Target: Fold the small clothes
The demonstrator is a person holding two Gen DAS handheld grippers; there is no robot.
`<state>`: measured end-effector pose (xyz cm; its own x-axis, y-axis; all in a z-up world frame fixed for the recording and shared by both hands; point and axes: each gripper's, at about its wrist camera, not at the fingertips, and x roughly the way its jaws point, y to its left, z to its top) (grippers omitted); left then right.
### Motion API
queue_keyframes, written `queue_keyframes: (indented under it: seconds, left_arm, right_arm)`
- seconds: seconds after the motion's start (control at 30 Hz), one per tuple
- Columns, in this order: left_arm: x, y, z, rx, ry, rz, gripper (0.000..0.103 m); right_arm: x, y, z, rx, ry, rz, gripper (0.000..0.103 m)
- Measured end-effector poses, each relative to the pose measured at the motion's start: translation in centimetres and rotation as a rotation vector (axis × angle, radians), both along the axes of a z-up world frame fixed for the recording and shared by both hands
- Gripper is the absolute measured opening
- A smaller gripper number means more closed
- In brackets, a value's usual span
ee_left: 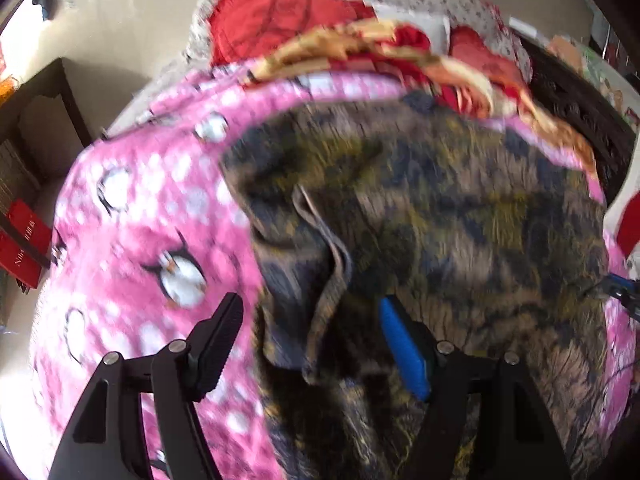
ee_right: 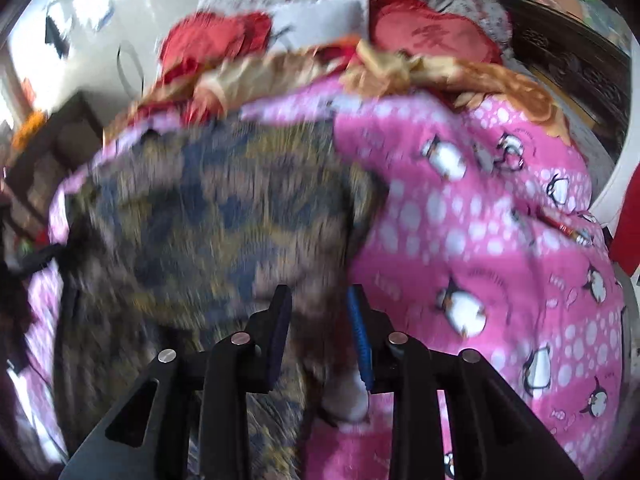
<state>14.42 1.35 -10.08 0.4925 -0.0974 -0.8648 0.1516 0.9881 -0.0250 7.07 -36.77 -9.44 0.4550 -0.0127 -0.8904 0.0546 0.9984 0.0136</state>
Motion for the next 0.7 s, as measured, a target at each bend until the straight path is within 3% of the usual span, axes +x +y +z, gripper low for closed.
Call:
queue_keyframes:
  seconds: [0.03, 0.13, 0.27, 0.4, 0.5, 0.63, 0.7]
  left_arm:
    - [-0.1, -0.3, -0.7, 0.022, 0.017, -0.001, 0.074]
    - [-0.5, -0.4, -1.9, 0.038, 0.053, 0.017, 0.074]
    - [-3.0, 0.9, 0.5, -0.026, 0.04, 0.04, 0.074]
    - [-7.6, 2.0, 2.9, -0.073, 0.016, 0.023, 0.075]
    - [-11.4, 2.5, 3.6, -0.126, 0.043, 0.02, 0.076]
    - [-16.6, 2.2, 3.8, -0.142, 0.076, 0.013, 0.076]
    - [-18.8, 2.0, 3.6, -0.129, 0.084, 0.0, 0.076]
  right_arm:
    - [0.2, 0.0, -0.9, -0.026, 0.025, -0.011, 0.022]
    - [0.1, -1.3, -1.2, 0.023, 0.003, -0.077, 0.024]
    - [-2.4, -1.3, 1.6, 0.052, -0.018, -0.096, 0.025]
    - [-6.9, -0.9, 3.9, 0.166, 0.014, -0.016, 0.028]
    - [-11.3, -0.6, 5.6, 0.198, 0.006, -0.007, 0.032]
    - [-16.0, -0.6, 5.5, 0.28, 0.034, -0.009, 0.034]
    - [-18.3, 0.1, 5.0, 0.273, 0.06, 0.007, 0.036]
